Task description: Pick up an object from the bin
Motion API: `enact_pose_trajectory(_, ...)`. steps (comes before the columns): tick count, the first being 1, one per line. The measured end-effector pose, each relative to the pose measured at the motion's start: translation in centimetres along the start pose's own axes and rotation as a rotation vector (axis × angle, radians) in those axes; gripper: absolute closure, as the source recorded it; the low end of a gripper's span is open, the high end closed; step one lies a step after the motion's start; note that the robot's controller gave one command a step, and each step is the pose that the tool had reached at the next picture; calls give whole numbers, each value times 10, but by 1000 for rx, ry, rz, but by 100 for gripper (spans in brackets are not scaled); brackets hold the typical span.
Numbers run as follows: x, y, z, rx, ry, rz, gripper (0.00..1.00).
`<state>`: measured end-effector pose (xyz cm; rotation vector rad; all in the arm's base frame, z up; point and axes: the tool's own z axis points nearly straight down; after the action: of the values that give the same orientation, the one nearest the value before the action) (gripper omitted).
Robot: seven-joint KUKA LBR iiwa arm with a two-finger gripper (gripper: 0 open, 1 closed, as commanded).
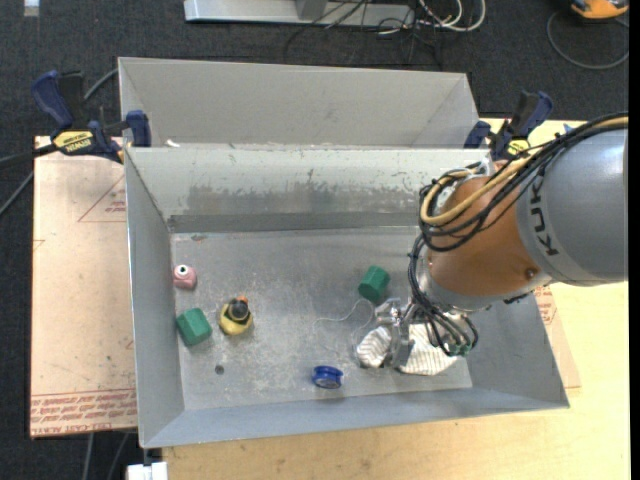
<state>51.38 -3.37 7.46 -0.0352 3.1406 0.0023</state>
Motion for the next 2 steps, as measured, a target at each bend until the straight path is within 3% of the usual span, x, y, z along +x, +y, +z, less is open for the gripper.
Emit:
enact_pose_trajectory(1, 0, 0, 0, 0, 0, 0, 100)
enact_pose_trajectory(2, 9, 21, -95, -1, -2, -18, 100)
